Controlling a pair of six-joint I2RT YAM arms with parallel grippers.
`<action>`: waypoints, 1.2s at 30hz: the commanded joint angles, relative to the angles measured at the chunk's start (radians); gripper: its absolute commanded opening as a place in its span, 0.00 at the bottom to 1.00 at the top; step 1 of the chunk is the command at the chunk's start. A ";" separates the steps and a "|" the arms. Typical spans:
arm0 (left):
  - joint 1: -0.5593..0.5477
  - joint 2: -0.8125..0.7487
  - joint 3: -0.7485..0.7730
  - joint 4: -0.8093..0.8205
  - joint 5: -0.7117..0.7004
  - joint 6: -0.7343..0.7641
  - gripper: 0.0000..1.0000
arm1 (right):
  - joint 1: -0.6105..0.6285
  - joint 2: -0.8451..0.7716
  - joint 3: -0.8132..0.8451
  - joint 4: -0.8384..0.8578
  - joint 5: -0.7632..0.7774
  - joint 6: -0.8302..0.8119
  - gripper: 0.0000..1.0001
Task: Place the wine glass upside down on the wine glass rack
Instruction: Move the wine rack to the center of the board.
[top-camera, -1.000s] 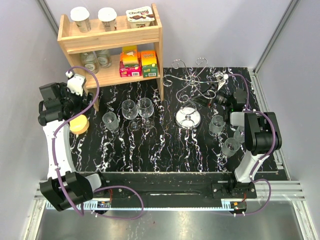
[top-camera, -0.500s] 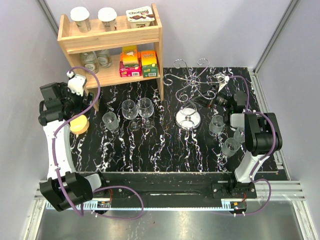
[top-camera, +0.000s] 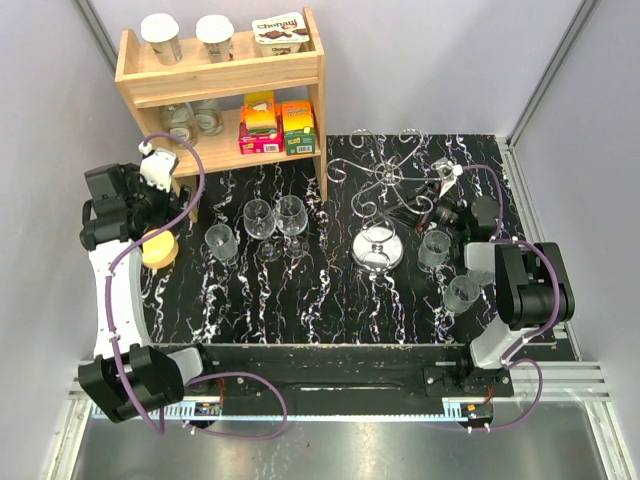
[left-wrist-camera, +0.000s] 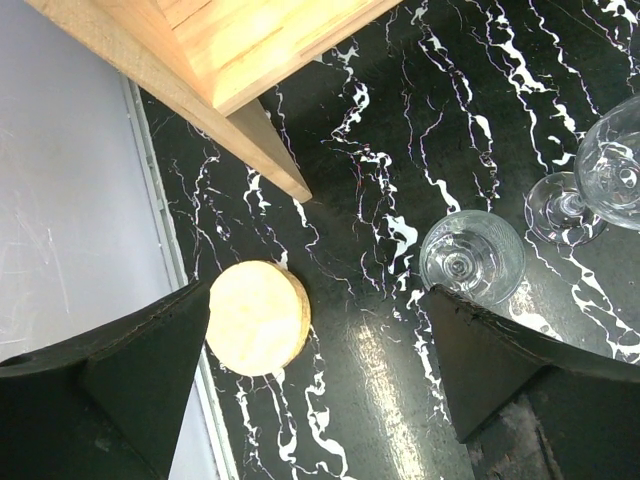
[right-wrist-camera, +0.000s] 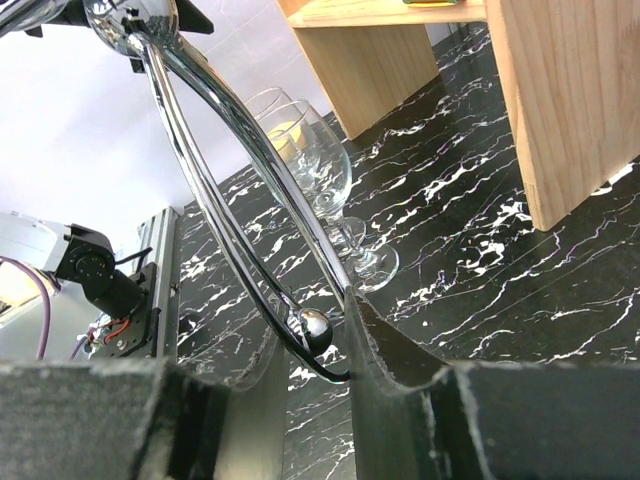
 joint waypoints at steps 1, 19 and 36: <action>-0.010 -0.026 0.009 0.024 -0.010 -0.005 0.94 | 0.028 -0.083 -0.042 0.215 -0.015 0.057 0.00; -0.041 -0.069 -0.008 0.024 -0.048 -0.021 0.95 | 0.145 -0.171 -0.189 0.207 0.055 -0.044 0.00; -0.059 -0.073 0.004 0.012 -0.079 -0.028 0.95 | 0.230 -0.365 -0.278 -0.047 0.061 -0.222 0.00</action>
